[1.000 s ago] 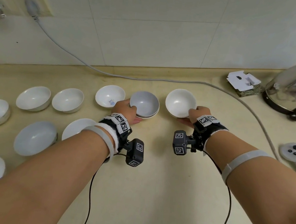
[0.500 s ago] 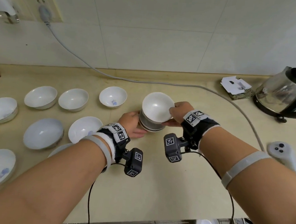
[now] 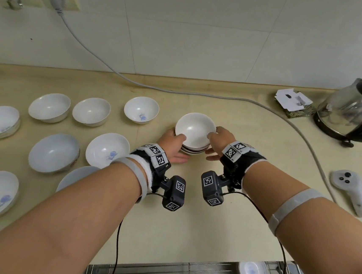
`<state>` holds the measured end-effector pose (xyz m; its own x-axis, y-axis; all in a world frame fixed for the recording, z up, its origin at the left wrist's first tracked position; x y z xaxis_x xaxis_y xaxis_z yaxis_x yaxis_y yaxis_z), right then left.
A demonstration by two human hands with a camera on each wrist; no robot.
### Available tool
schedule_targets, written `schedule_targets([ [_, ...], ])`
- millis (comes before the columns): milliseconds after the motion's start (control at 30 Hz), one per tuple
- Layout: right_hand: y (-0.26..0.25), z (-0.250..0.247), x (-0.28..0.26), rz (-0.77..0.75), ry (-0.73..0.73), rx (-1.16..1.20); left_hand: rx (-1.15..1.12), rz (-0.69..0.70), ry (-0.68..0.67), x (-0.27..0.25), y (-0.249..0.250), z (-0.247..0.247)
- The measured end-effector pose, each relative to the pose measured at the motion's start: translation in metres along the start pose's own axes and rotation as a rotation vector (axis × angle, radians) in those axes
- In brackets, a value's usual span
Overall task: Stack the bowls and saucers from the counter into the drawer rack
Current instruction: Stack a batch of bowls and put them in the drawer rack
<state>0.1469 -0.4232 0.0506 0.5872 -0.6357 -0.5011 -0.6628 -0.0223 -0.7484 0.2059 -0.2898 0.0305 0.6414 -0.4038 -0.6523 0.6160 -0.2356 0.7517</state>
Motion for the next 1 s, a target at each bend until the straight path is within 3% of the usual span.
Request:
schedule_targets([
  [200,0.012,0.010,-0.004,0.190,-0.115,0.274,-0.027,0.021,-0.013,-0.001,-0.003,0.000],
  [400,0.025,0.004,-0.027,0.155,-0.179,0.275,-0.053,0.024,-0.049,-0.025,-0.015,-0.005],
  [567,0.025,-0.001,-0.055,0.056,-0.299,0.145,-0.101,0.025,-0.042,-0.062,-0.029,-0.006],
  [733,0.028,-0.007,-0.074,0.005,-0.421,0.116,-0.102,0.105,0.061,-0.104,-0.045,-0.006],
  [1000,0.077,-0.043,-0.112,0.061,-0.696,0.122,-0.057,0.258,0.282,-0.199,-0.107,0.037],
])
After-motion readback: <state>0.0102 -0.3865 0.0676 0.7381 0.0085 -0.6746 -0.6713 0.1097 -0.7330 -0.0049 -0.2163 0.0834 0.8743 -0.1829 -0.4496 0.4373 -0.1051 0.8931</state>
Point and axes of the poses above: each hand's wrist, its own x-axis towards the middle knuckle, its own z-axis out of the palm, y = z × x, the point moved 4 cm from there along x, towards the middle knuckle, and after that the axes turned 4 degrees about y, right-handed, at the moved point
